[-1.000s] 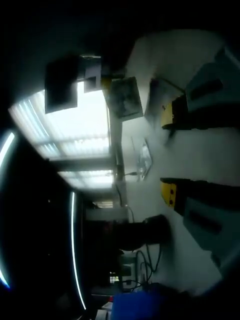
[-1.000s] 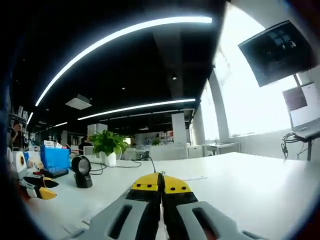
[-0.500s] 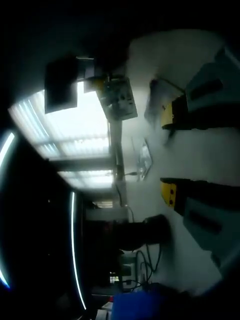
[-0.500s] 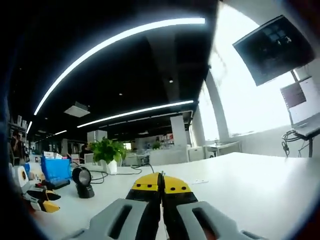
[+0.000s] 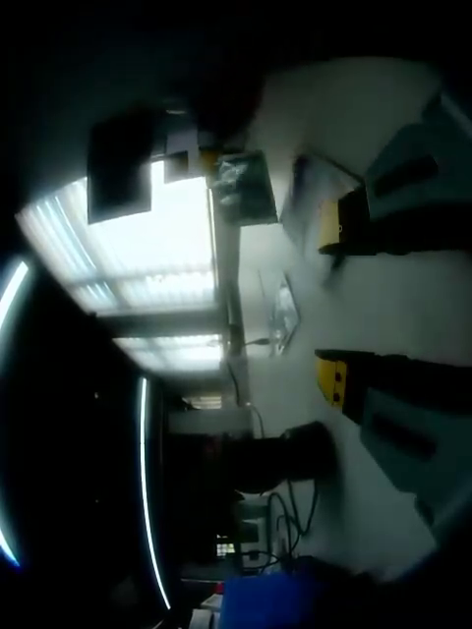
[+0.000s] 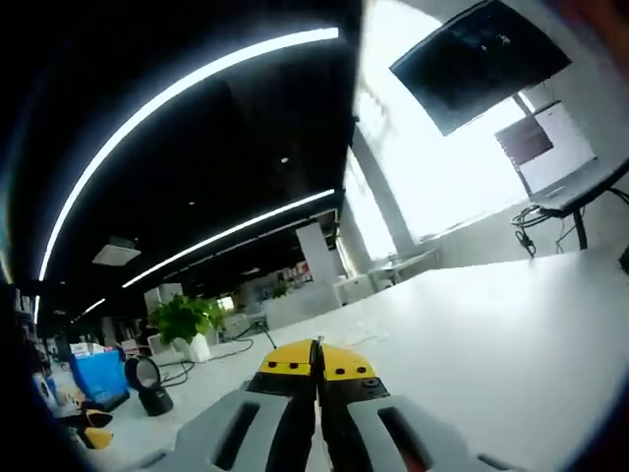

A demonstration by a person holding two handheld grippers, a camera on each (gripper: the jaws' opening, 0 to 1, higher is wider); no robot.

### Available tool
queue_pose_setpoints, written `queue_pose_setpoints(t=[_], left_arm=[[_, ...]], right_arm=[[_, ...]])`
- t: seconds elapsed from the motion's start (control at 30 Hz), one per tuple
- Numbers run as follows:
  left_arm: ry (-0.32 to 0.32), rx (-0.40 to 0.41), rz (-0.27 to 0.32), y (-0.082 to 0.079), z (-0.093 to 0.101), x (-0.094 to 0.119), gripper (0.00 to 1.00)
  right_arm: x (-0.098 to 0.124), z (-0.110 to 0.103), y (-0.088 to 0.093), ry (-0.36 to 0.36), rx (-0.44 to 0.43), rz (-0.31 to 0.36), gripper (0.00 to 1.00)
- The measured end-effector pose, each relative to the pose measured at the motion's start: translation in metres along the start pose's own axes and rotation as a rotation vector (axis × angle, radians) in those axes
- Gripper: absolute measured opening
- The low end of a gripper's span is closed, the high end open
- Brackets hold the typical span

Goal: Clip sheet goods on table flip sheet goods clip sheet goods scan sheet goods put sheet goods back to table

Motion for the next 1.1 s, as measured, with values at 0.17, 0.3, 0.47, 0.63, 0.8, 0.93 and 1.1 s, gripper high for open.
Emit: queue_pose_setpoints(t=[0.17,0.3,0.47,0.63,0.8,0.93,1.1], left_arm=[[0.001,-0.003,-0.002,0.0,0.0,0.0,0.31],[0.0,-0.013,-0.006,0.001,0.0,0.0,0.31],[-0.005,-0.01,-0.006,0.001,0.0,0.0,0.31],[-0.005,-0.009,-0.004,0.0,0.0,0.0,0.31],[-0.003,-0.008,-0.001,0.0,0.001,0.0,0.31],[-0.003,-0.007,0.0,-0.001,0.001,0.001,0.31],[-0.003,-0.007,0.0,-0.001,0.002,0.001,0.31]], right_arm=[[0.004,0.018,0.013,0.039,-0.128,-0.045,0.0],[0.004,0.028,0.023,0.078,-0.161,-0.069,0.0],[0.008,0.043,0.033,0.147,-0.174,-0.077,0.0],[0.009,0.048,0.037,0.177,-0.216,-0.09,0.0],[0.01,0.052,0.047,0.212,-0.219,-0.149,0.0],[0.012,0.054,0.047,0.219,-0.193,-0.152,0.0],[0.017,0.049,0.046,0.216,-0.216,-0.142,0.06]])
Point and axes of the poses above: the point that each gripper's makers call its tool centre point, and the gripper's own axes: x roughly backward along the fingers, z roughly to its right, y roughly out of its underside, the point moved 6 cm from there along x, roughly backward along the fingers, and after that the axes turned 2 degrees about -x, right-handed, at the moved point
